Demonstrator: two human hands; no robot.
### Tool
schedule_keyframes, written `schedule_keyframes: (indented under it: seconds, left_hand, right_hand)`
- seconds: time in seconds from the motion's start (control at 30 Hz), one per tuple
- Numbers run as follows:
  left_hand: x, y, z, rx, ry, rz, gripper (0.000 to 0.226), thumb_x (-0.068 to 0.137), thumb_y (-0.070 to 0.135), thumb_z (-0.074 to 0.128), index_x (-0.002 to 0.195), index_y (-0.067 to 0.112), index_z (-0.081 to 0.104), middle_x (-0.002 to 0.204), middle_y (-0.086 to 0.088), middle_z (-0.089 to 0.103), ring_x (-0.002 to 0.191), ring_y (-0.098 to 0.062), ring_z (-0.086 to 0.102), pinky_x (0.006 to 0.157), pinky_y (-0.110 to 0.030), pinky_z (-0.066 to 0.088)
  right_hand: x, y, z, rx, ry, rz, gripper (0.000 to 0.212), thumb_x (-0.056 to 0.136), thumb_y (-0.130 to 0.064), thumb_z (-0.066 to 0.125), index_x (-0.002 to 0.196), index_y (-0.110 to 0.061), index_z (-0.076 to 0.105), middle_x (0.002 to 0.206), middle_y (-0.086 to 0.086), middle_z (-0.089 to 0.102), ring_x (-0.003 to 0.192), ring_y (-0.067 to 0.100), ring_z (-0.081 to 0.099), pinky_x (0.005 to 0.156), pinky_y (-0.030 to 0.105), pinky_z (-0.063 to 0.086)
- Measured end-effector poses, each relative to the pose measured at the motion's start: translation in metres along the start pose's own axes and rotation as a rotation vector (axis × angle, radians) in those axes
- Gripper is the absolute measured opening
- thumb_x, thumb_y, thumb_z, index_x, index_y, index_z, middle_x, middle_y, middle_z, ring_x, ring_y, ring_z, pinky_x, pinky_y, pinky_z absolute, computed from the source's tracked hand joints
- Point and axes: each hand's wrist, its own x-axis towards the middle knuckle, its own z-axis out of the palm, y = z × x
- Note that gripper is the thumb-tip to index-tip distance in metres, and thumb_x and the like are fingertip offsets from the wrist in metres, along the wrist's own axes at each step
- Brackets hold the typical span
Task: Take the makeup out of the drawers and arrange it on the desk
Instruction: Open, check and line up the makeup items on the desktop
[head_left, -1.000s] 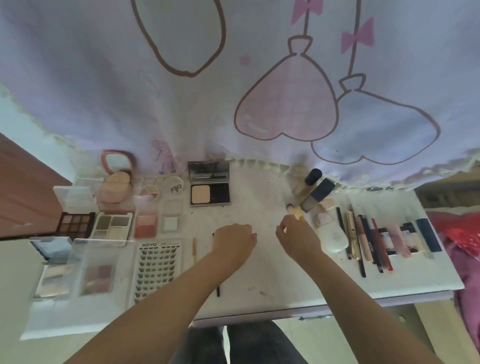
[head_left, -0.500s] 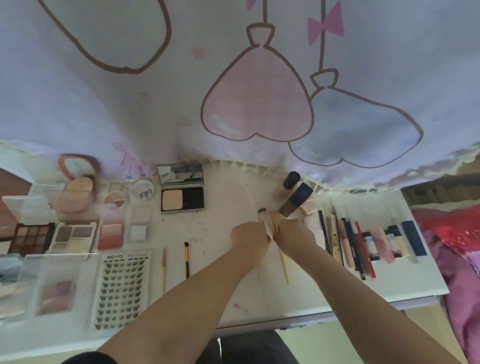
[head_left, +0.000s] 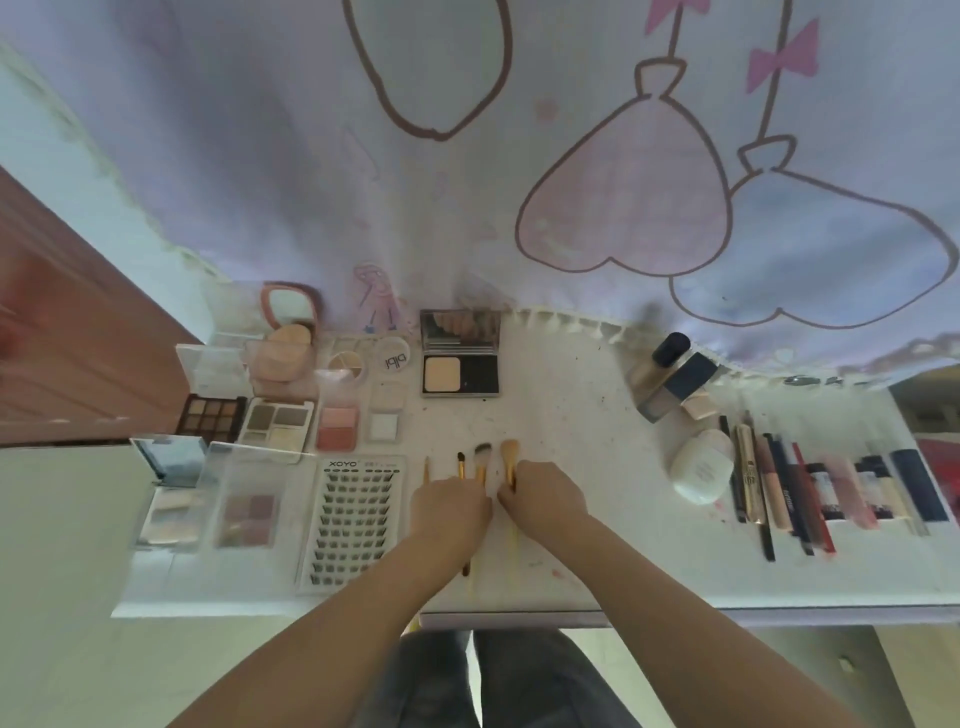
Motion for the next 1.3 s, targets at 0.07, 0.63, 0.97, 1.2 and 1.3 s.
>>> schedule_keyframes:
  seconds: [0.07,0.63,0.97,1.2,1.3]
  left_hand:
    - [-0.002,-0.007,0.002,-0.003,0.012,0.014,0.030,0.097,0.029,0.037,0.086,0.016,0.061,0.084,-0.003,0.063,0.070,-0.020,0.057,0.053,-0.027,0.031]
    - [0.046,0.128,-0.057,-0.454,0.133,0.350,0.043,0.096,0.037,0.043,0.134,0.018,0.040,0.122,-0.004,0.049,0.104,-0.024,0.056,0.084,-0.036,0.045]
    - [0.099,0.190,-0.043,-0.708,0.179,0.124,0.036,0.089,0.036,0.050,0.117,0.014,0.050,0.112,-0.003,0.052,0.098,-0.025,0.055,0.074,-0.032,0.044]
    - [0.062,0.147,-0.031,-0.980,0.207,0.234,0.014,0.087,0.031,0.058,0.089,0.027,0.045,0.074,0.017,0.056,0.065,0.004,0.054,0.057,-0.013,0.037]
    - [0.038,0.117,-0.036,-1.079,0.323,0.205,0.019,0.088,0.035,0.059,0.090,0.023,0.044,0.069,0.009,0.053,0.058,-0.002,0.047,0.053,-0.018,0.035]
  right_hand:
    - [-0.001,-0.006,0.005,0.001,0.018,-0.003,0.027,0.097,-0.032,0.041,0.107,-0.010,0.053,0.091,0.007,0.060,0.085,0.024,0.060,0.061,0.028,0.039]
    - [-0.014,0.121,-0.161,0.024,0.540,0.109,0.022,0.096,-0.037,0.042,0.102,-0.016,0.049,0.083,0.003,0.062,0.077,0.026,0.057,0.059,0.030,0.039]
    - [0.015,0.143,-0.154,-0.196,0.250,0.017,0.063,0.090,-0.060,0.043,0.133,-0.016,0.031,0.101,0.005,0.062,0.086,0.026,0.062,0.069,0.035,0.051]
    - [0.007,0.122,-0.150,-0.098,0.236,-0.102,0.046,0.086,-0.060,0.045,0.101,-0.016,0.045,0.073,-0.005,0.050,0.063,0.011,0.050,0.051,0.026,0.038]
    - [0.006,0.097,-0.148,0.099,0.194,-0.125,0.039,0.083,-0.058,0.049,0.080,-0.020,0.044,0.071,-0.005,0.051,0.063,0.010,0.049,0.050,0.025,0.034]
